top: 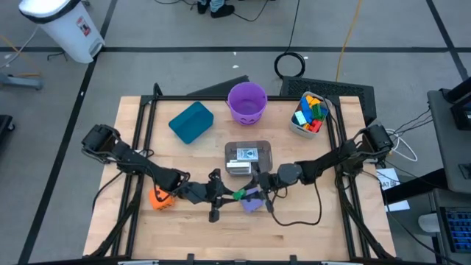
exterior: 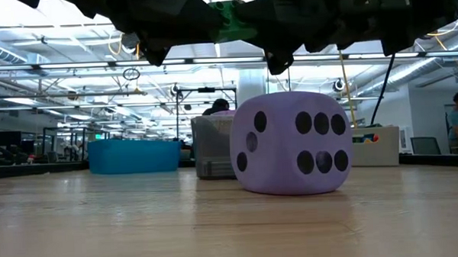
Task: Pick & Place Toys
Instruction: Put the green game piece into the white bin
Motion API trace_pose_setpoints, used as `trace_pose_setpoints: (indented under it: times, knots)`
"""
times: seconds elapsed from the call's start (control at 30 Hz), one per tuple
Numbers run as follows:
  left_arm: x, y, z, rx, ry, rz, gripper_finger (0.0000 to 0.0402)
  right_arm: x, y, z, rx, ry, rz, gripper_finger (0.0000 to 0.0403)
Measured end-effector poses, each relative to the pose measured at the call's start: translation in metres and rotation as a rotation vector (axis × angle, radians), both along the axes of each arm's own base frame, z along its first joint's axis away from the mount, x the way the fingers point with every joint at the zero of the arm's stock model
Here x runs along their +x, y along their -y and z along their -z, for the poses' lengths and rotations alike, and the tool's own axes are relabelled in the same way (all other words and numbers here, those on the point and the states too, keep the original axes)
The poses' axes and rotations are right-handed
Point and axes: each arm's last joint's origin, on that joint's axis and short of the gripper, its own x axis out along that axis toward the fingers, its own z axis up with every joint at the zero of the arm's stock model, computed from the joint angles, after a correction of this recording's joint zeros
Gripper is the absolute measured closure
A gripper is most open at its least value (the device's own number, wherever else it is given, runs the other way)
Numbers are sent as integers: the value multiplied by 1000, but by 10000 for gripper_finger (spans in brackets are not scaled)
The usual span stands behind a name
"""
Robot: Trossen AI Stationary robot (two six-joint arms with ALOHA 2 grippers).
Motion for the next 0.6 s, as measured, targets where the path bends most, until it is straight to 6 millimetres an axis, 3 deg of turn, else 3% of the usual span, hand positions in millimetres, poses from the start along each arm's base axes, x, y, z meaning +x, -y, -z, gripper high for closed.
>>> trace_pose_setpoints:
  times: [0.27, 0.6]
  knots:
    - [3, 0, -7, -43, 67, 37, 274, -24, 11, -25, -23, -55, 17, 353]
    - [4, -1, -13, -70, 108, 66, 256, -95, 38, -38, -40, -46, 194, 387]
